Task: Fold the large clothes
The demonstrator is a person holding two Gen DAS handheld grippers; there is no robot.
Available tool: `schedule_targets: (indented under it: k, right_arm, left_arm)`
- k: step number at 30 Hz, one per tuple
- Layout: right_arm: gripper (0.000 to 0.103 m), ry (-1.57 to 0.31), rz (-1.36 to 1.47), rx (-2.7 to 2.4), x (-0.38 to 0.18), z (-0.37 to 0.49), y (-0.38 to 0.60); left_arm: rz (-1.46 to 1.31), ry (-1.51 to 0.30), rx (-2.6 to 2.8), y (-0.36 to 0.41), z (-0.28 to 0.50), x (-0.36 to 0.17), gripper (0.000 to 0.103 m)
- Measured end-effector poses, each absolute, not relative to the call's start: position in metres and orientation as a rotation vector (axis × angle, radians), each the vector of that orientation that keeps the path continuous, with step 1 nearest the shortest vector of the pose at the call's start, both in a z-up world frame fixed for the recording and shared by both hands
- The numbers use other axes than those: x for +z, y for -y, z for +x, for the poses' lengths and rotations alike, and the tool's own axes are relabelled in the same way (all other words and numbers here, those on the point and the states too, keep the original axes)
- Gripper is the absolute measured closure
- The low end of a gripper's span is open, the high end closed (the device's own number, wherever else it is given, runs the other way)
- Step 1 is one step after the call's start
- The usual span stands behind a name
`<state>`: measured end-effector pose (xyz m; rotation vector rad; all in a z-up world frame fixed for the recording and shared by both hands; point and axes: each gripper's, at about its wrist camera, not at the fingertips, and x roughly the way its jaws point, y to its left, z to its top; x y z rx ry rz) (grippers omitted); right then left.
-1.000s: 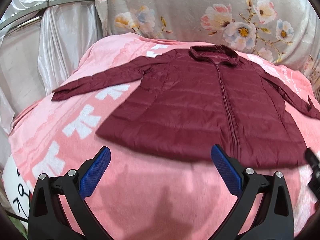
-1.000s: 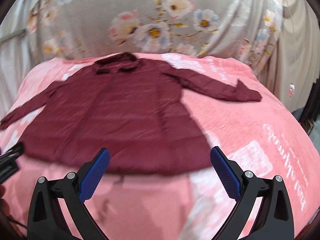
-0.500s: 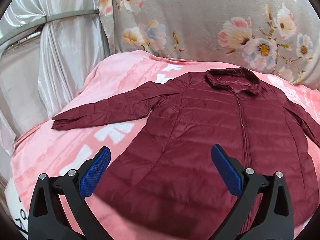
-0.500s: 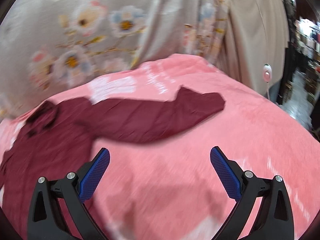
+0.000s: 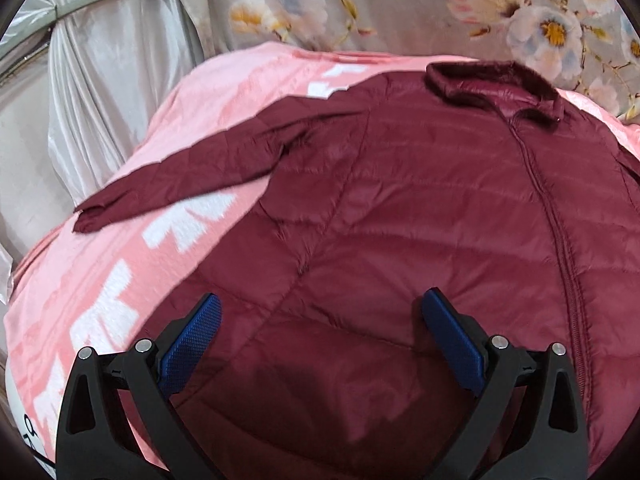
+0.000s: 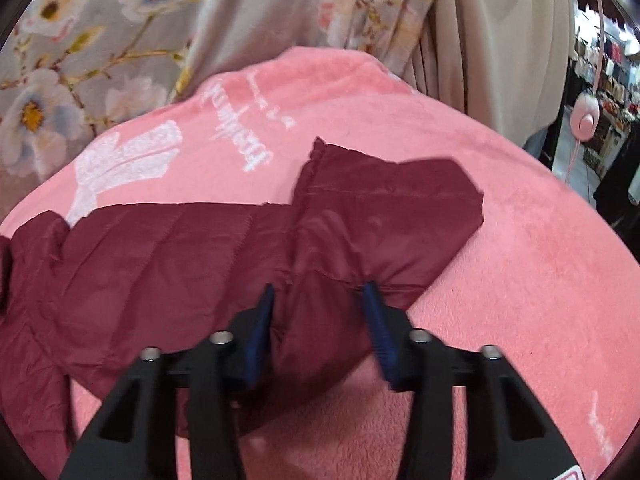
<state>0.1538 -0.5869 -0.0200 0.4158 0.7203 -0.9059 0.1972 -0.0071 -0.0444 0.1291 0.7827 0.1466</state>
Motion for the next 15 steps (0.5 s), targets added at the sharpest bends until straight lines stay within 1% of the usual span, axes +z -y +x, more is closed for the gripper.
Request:
schedule_targets:
  k: [1,3,6,11,13,15]
  right_arm:
    - [0.081,-0.697,0.442,-0.9,-0.019,0.15,0.59]
    - [0.093,-0.651,0.468,-0.886,-0.012,0.147,0.59]
    - [0.095,-0.549,0.482,-0.785,0.014,0.15,0.572]
    - [0.095,-0.414,0.328,-0.472,0.065,0.182,0.478]
    - [0.095,-0.407,0.243,-0.317,0.079,0.203,0.423]
    - [0.095,-0.43,0.184,-0.197,0.079,0.222,0.379]
  left_arm:
    - [0.118,-0.782,0.143,0.005,0.197,-0.044,0.005]
    - [0.106,-0.787,0.141,0.004,0.198,-0.046,0.005]
    - [0.106,-0.792,0.138,0.004,0.199,-0.048,0.005]
    - [0.12,-0.786,0.143,0.006,0.197,-0.047,0.005]
    - [0.114,-0.785,0.142,0.005,0.197,-0.046,0.005]
    - [0.102,-0.789,0.139,0.003,0.197,-0.047,0.005]
